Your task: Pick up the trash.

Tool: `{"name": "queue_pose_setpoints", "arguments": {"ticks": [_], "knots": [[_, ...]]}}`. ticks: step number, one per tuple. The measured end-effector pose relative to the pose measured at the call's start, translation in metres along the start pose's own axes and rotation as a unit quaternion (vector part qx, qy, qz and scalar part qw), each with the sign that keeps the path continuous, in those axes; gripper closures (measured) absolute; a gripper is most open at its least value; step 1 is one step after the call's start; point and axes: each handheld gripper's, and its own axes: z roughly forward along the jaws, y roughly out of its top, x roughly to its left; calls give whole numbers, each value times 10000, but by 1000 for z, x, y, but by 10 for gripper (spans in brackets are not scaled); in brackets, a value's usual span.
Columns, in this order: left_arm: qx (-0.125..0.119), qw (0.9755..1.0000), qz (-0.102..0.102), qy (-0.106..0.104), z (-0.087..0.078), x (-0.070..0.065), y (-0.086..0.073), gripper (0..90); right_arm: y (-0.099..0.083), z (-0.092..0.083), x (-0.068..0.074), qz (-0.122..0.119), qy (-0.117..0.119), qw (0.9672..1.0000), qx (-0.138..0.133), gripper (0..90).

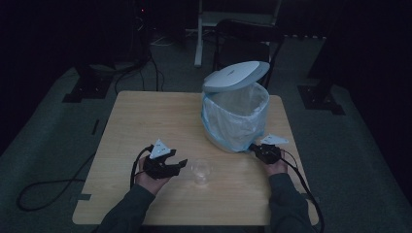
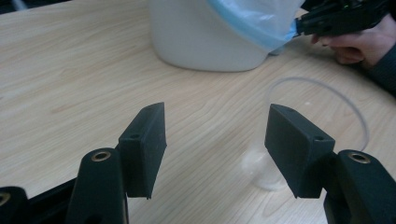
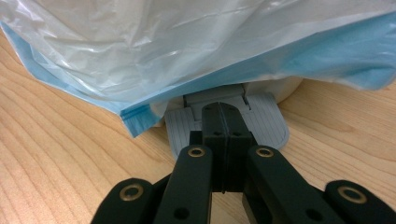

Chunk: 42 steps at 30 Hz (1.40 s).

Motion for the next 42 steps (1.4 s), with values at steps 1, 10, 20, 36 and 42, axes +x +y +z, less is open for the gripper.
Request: {"name": "queue_pose_setpoints", "arguments": {"ticks": [1,10,20,36,42], "knots": [[-3,10000,14,-4,1,-1,1,390,0,0,0,-3,-2,10000,1,900],[37,9997,179,-154,7,-11,14,407,0,0,1,-19,-22,10000,2,900],[209,9993,196,-248,22,-15,16,425,0,0,1,-36,-36,10000,1,900],[482,9979,183,-385,28,-17,12,556,0,0,1,-75,-58,10000,-1,900],[613,9965,225,-519,28,-20,6,624,0,0,2,-84,-66,9999,-1,900]]}}
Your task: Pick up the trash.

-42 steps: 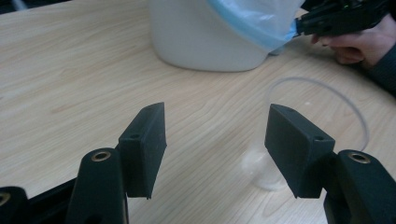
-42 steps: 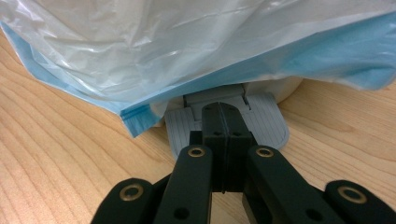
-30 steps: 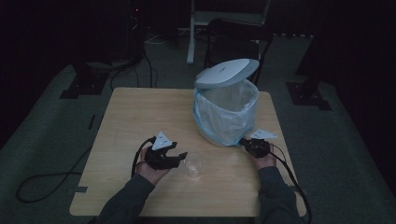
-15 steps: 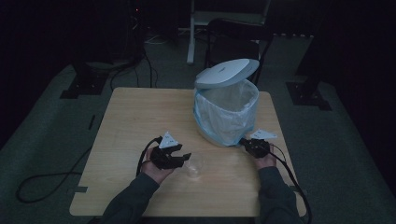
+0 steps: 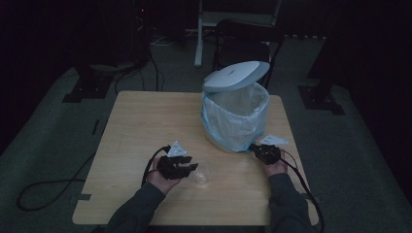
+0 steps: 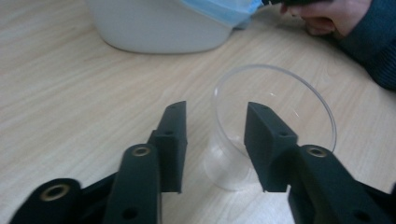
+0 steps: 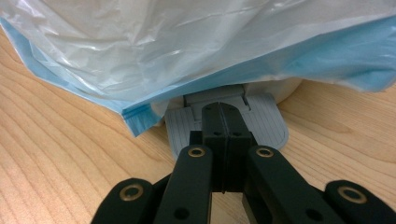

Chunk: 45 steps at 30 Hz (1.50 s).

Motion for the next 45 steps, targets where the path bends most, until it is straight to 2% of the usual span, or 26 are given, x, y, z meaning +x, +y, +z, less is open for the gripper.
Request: {"name": "queue_pose_setpoints", "arguments": {"ticks": [8,16,17,18,23,28,45], "knots": [[204,9998,42,-45,-8,0,-11,725,0,0,1,-19,-25,10000,4,900],[455,9987,97,-205,-12,1,-26,839,0,0,1,-35,-37,10000,7,900],[453,9985,100,-278,-12,2,-28,847,0,0,1,-37,-39,10000,7,900],[395,9986,79,-336,-12,2,-29,854,0,0,1,-37,-39,10000,8,900],[206,9990,153,-371,-12,4,-30,869,0,0,1,-38,-43,10000,8,900],[34,9991,122,-394,-11,6,-29,871,0,0,1,-40,-43,10000,7,900],[-354,9989,91,-284,-19,11,-20,871,0,0,1,-44,-37,10000,10,900]]}}
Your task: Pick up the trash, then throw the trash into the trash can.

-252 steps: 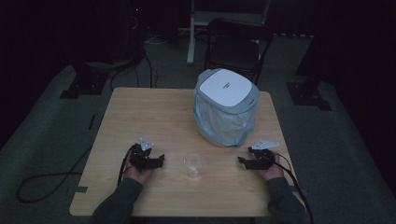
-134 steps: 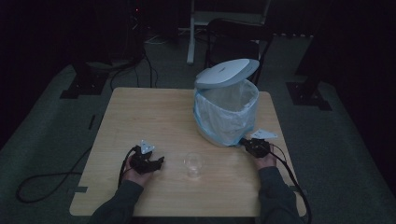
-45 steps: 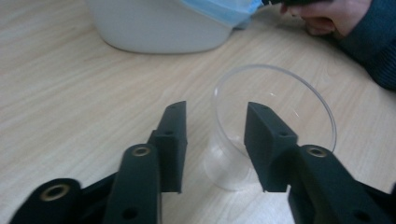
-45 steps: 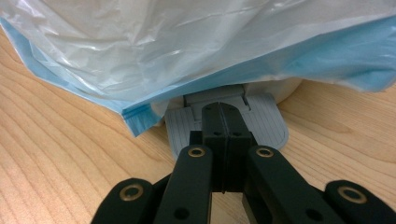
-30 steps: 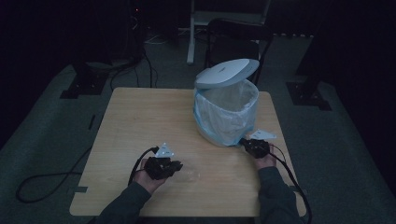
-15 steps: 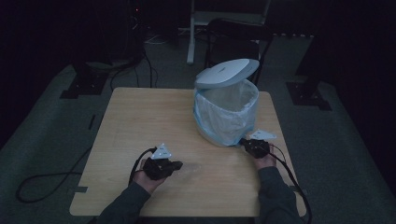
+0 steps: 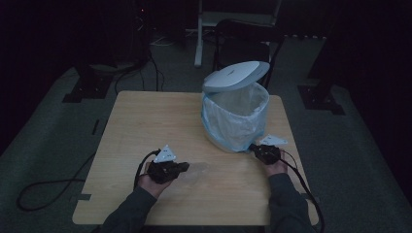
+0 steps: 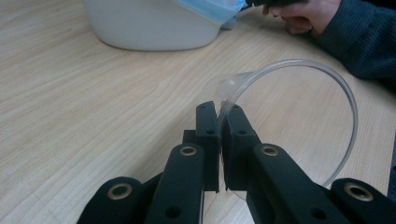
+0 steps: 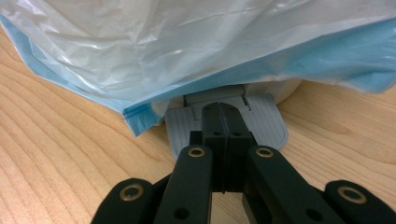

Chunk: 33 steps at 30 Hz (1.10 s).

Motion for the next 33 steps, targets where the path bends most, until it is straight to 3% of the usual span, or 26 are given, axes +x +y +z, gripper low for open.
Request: {"name": "queue_pose_setpoints", "arguments": {"ticks": [23,33], "knots": [[-186,9998,20,61,-1,1,12,871,0,1,-1,-14,38,10000,-10,900],[-411,9990,160,-43,-6,-1,30,872,0,1,-1,-12,42,10000,-10,900]]}}
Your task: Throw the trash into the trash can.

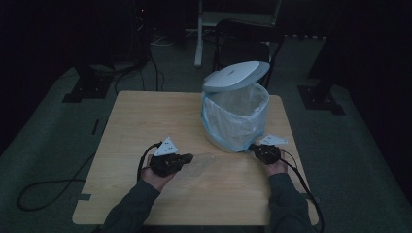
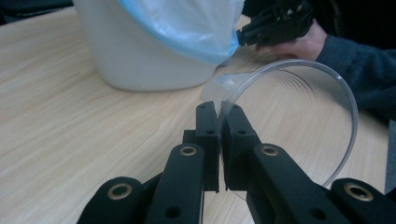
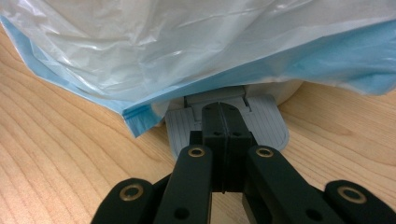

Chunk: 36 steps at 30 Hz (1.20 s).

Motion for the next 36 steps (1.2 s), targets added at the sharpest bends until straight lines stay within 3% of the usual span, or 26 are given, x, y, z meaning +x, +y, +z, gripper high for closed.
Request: {"name": "queue_pose_setpoints", "arguments": {"ticks": [16,24,36], "knots": [[-496,9982,306,-121,-8,-4,49,871,0,0,0,-38,-19,10000,-11,900],[-611,9970,399,-242,-9,-5,69,871,0,0,0,-24,-14,10000,-5,900],[-812,9947,575,-251,-11,-7,107,871,0,0,0,-41,-20,10000,0,900]]}}
